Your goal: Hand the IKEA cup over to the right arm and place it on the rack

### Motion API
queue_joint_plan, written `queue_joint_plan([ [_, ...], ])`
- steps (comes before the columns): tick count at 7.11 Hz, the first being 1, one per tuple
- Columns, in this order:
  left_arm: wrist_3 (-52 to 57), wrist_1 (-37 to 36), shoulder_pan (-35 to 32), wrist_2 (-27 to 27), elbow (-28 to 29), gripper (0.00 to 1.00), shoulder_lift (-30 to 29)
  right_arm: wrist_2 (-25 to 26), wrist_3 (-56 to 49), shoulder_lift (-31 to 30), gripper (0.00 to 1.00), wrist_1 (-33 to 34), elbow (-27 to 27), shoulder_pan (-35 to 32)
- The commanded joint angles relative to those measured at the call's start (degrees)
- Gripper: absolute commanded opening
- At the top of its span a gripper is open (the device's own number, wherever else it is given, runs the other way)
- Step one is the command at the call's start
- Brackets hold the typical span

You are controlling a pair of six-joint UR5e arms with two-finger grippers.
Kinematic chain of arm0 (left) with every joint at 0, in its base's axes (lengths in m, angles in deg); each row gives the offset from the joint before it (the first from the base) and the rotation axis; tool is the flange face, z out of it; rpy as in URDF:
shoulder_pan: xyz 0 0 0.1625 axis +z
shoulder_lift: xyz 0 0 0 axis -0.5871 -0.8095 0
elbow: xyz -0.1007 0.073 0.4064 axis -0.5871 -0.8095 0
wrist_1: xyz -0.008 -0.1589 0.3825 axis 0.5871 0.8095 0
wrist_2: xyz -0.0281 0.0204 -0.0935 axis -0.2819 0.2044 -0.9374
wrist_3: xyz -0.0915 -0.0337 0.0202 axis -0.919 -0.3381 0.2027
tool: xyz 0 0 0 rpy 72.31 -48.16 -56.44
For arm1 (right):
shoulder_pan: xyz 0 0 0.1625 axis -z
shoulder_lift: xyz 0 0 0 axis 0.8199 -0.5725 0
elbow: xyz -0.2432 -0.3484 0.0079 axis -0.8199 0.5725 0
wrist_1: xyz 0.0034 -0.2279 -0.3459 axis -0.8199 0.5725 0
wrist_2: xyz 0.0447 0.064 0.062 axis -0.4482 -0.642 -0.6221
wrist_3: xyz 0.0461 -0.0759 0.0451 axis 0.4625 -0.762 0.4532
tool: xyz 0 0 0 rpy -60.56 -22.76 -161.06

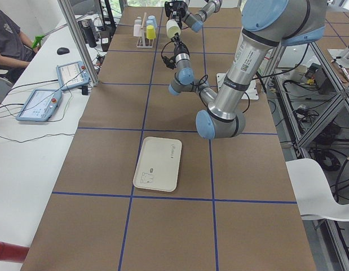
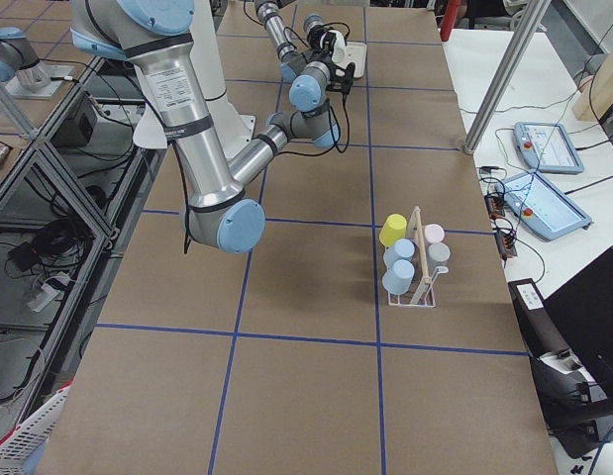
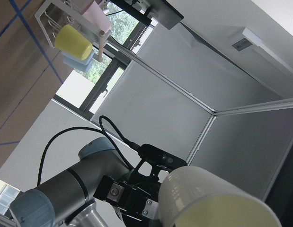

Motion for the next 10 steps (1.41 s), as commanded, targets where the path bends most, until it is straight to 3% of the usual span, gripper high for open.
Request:
queue_joint_plan([
  [1,0.0,0.4,0.8,0.0,0.0,0.00,-0.1,0.0,0.0,0.0,0.97,0.0,0.0,0.1],
  [4,0.0,1.1,1.7,0.0,0.0,0.00,-0.1,0.1,0.0,0.0,0.94,0.0,0.0,0.4],
  [6,0.0,1.1,1.6,0.1,-0.1,0.00,-0.1,0.7,0.0,0.0,0.81,-0.7,-0.1,0.8],
  [7,0.1,1.1,1.6,0.2,-0.1,0.12,-0.1,0.9,0.0,0.0,0.62,-0.8,-0.1,0.9],
  [8,0.1,1.1,1.6,0.2,-0.1,0.31,-0.1,0.9,0.0,0.0,0.43,-0.8,-0.1,0.9],
  [9,0.2,1.1,1.6,0.2,-0.2,0.66,-0.1,0.9,0.0,0.0,0.38,-0.8,-0.1,0.9],
  [10,0.2,1.1,1.5,0.9,-0.3,0.81,0.0,0.9,0.0,0.0,0.36,-0.9,-0.1,0.9],
])
